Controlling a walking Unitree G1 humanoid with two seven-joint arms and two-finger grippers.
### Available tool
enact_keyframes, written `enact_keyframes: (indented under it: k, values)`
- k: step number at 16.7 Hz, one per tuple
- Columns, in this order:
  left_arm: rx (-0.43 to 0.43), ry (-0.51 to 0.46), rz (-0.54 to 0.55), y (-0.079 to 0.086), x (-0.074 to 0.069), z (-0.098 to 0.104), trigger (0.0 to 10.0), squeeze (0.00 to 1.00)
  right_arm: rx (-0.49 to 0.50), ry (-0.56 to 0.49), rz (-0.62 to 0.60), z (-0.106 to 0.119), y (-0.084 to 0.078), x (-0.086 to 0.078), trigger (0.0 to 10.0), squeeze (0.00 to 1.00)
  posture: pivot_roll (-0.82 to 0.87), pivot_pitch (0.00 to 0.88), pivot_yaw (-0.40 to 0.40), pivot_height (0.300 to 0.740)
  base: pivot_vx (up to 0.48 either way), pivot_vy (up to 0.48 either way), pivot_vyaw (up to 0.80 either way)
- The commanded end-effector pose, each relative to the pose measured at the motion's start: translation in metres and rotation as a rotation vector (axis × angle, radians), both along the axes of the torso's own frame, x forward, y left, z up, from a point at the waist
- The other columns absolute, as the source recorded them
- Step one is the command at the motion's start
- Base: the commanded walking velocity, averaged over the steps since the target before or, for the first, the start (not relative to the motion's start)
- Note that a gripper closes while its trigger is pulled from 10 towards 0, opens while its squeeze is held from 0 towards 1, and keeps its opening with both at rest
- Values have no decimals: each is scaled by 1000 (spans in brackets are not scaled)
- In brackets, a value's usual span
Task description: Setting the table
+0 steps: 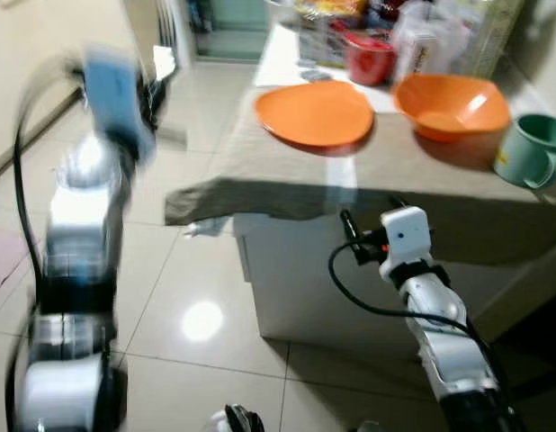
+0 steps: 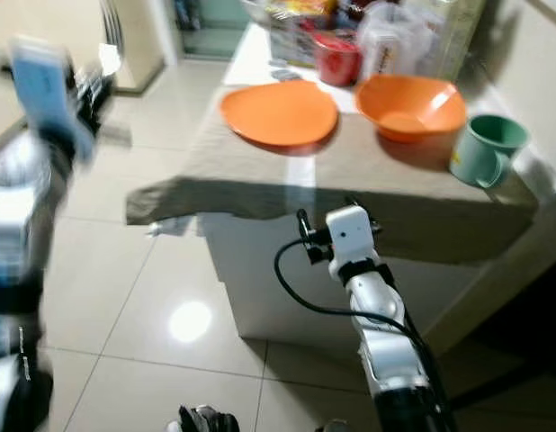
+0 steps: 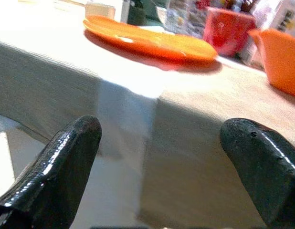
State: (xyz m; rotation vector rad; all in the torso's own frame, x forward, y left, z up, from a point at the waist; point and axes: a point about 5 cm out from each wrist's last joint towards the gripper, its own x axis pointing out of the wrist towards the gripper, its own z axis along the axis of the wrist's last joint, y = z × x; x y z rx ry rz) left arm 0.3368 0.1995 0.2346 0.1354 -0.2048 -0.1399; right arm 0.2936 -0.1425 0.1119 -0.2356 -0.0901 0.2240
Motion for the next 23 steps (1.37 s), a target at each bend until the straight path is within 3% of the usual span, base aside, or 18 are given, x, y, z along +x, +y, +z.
enact_keyframes:
  k: [1, 5, 8, 11, 23]
  values:
    - [-31, -3, -38, -14, -11, -1, 0, 0, 13, -19, -11, 2, 0, 2, 10000, 0, -47, 0, 56, 736, 0, 0, 0]
    - [-167, 130, -83, -31, -47, -48, 0, 0, 35, -32, -29, -1, 4, 1, 10000, 0, -54, 0, 68, 736, 0, 0, 0]
    - [-151, 207, -124, -41, -66, -75, 0, 0, 44, -41, -23, -2, 10, 0, 10000, 0, -94, 0, 72, 736, 0, 0, 0]
    - [-179, 230, -118, -46, -68, -84, 0, 0, 46, -45, -25, 0, 9, 4, 10000, 0, -100, 0, 65, 736, 0, 0, 0]
    - [-173, 207, -199, -57, -69, -79, 0, 0, 44, -45, -43, 0, 6, 11, 10000, 0, -116, 0, 73, 736, 0, 0, 0]
